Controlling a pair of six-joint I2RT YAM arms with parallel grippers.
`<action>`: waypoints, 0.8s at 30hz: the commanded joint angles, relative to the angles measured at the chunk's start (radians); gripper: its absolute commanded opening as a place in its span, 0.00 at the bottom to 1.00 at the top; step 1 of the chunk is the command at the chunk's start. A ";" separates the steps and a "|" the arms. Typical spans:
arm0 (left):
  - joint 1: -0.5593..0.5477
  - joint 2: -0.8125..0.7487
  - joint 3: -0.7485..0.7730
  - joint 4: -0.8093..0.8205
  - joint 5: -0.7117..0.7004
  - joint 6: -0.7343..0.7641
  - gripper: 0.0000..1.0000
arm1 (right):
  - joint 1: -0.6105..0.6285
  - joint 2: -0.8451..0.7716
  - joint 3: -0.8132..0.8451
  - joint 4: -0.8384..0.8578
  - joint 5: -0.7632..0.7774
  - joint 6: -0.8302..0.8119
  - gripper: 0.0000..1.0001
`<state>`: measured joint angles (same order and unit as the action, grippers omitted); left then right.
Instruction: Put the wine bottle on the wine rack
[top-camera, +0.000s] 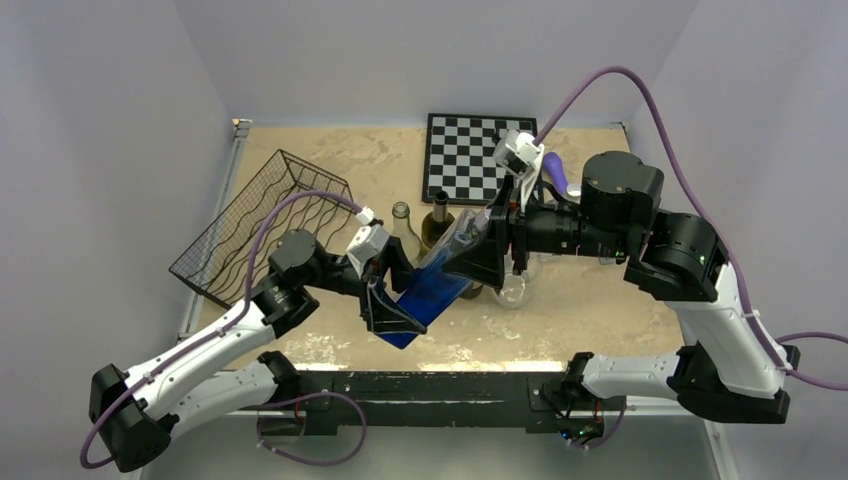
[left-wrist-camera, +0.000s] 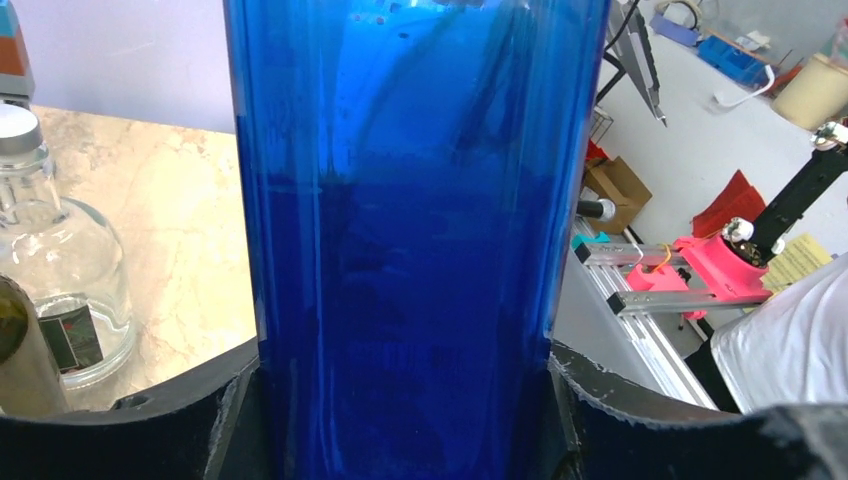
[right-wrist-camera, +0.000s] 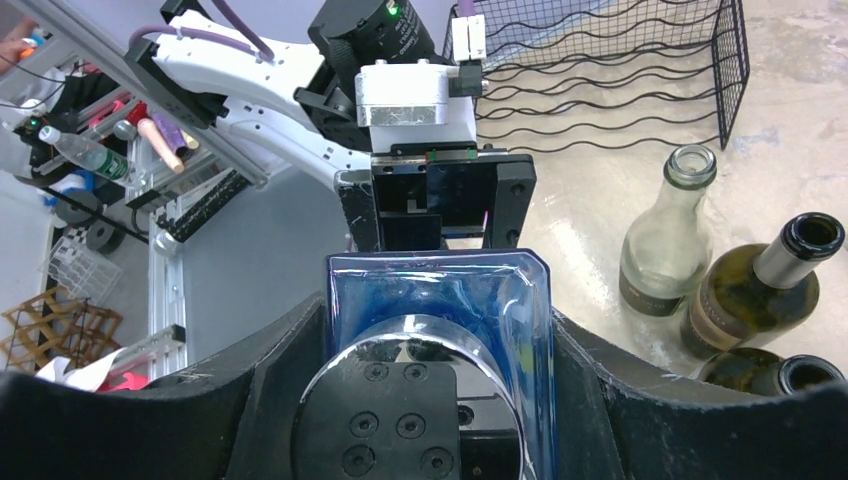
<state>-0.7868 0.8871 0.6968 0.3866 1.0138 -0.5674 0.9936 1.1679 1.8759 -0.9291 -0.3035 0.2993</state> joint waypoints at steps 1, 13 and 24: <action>0.008 0.005 0.098 -0.135 -0.064 0.138 0.00 | 0.005 -0.064 0.006 0.203 -0.054 0.041 0.00; 0.008 -0.073 0.291 -0.523 -0.375 0.530 0.00 | 0.004 -0.151 -0.139 0.223 -0.021 -0.033 0.62; 0.008 -0.097 0.465 -0.683 -0.634 0.918 0.00 | 0.005 -0.182 -0.186 0.274 -0.005 -0.124 0.99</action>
<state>-0.8001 0.8242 1.0412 -0.3717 0.6197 0.1902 0.9920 1.0237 1.6798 -0.7063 -0.2951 0.2001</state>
